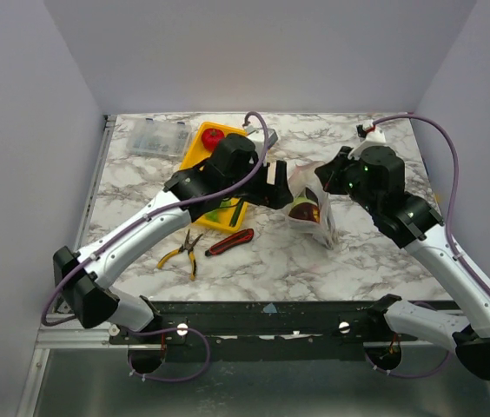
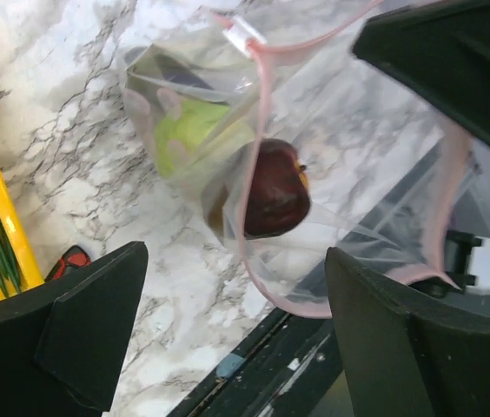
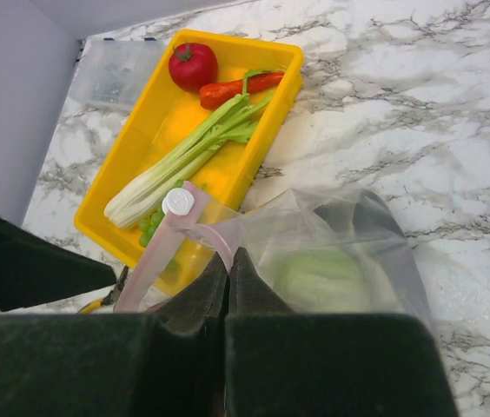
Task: Place the food in the zip-top bag and seal the zipper
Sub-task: Place the fake fruit in the zipper food storage bag, then adjust the zipper food storage bag at the center of the board.
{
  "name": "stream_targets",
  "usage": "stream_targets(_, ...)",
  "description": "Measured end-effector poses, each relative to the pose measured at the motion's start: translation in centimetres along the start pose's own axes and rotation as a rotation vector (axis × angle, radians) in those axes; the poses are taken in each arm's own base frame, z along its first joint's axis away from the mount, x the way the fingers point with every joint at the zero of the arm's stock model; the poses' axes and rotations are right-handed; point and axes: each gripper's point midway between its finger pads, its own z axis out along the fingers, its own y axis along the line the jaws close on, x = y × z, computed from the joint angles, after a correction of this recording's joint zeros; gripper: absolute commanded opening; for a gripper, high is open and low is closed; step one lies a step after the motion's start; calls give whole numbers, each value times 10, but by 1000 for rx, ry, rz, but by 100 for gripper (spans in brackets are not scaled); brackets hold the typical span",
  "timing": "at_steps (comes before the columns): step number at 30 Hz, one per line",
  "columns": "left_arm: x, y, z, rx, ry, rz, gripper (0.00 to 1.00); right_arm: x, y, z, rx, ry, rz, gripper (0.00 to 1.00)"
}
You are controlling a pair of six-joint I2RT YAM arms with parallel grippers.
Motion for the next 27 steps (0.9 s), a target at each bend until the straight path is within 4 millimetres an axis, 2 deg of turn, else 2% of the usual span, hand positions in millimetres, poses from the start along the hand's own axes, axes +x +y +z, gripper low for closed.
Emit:
stream_targets(1, 5, 4, 6, -14, 22, 0, 66, 0, 0, 0, 0, 1, 0, 1)
stream_targets(2, 10, 9, 13, -27, 47, -1, 49, 0, 0, -1, 1, 1, -1, 1)
stream_targets(4, 19, 16, 27, -47, 88, -2, 22, 0, -1, -2, 2, 1, -2, 1)
stream_targets(6, 24, 20, 38, -61, 127, 3, 1, 0, -3, -5, 7, 0, -11, 1)
stream_targets(8, 19, 15, 41, -54, 146, 10, 0, -2, -6, -9, 18, -4, -25, 1)
stream_targets(10, -1, 0, 39, -14, 122, 19, 0, -8, -9, -14, 36, -15, -44, 1)
stream_targets(15, -50, -51, 6, 152, -3, 34, 0, -38, -14, -32, 83, -97, -93, 0)
stream_targets(19, -59, -71, -19, 245, -68, 25, 0, -51, -23, -48, 114, -165, -109, 0)
stream_targets(22, -49, -66, -16, 246, -51, 2, 0, -30, -33, -43, 122, -146, -116, 0)
stream_targets(25, -34, -46, 15, 191, 29, -32, 0, 3, -46, -26, 156, -69, -132, 0)
stream_targets(27, -21, -33, 32, 154, 82, -56, 0, 16, -50, -14, 178, -21, -146, 0)
